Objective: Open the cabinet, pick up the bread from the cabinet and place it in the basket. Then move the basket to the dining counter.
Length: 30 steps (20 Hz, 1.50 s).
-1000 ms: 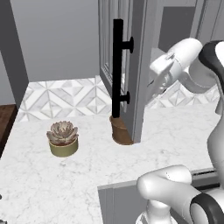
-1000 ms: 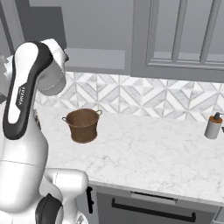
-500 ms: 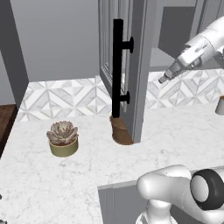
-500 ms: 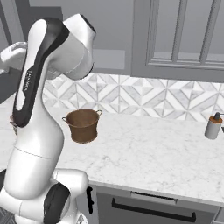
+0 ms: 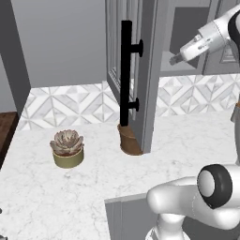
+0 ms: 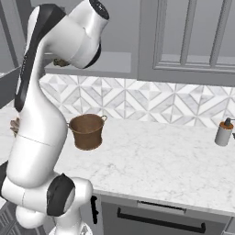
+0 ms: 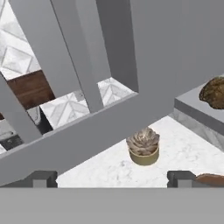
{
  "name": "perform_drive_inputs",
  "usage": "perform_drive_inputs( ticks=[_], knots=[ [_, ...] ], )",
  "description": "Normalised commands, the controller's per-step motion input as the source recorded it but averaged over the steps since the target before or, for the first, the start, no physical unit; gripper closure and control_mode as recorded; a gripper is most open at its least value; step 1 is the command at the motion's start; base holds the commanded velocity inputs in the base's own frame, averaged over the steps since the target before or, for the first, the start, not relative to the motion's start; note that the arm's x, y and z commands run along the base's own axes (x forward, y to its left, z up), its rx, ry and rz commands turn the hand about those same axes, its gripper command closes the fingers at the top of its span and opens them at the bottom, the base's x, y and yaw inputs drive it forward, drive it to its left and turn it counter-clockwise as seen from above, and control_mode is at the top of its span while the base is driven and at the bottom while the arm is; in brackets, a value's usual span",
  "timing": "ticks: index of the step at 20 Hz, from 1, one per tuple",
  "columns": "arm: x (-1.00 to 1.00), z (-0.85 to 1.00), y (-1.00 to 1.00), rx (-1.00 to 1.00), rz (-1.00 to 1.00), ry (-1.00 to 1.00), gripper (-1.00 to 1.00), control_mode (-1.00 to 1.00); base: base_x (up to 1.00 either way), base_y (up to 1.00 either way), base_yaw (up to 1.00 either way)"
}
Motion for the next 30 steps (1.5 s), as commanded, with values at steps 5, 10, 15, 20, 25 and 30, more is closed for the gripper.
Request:
perform_drive_inputs(
  ticks=[5, 10, 15, 20, 25, 30],
  knots=[
    [0.36, -0.12, 0.01, 0.05, -0.36, -0.28, -1.0, -1.0, 0.0, 0.0, 0.0],
    [0.63, 0.0, 0.1, 0.12, -0.22, -0.1, -1.0, -1.0, 0.0, 0.0, 0.0],
    [0.7, 0.02, 0.0, 0.16, -0.14, 0.09, -1.0, -1.0, 0.0, 0.0, 0.0],
    [0.52, -0.03, 0.0, 0.06, -0.13, 0.09, -1.0, -1.0, 0.0, 0.0, 0.0],
    [0.41, -0.29, 0.11, 0.0, -0.13, -0.01, -1.0, -1.0, 0.0, 0.0, 0.0],
    [0.58, -0.08, 0.19, 0.0, -0.08, 0.0, -1.0, -1.0, 0.0, 0.0, 0.0]
  ],
)
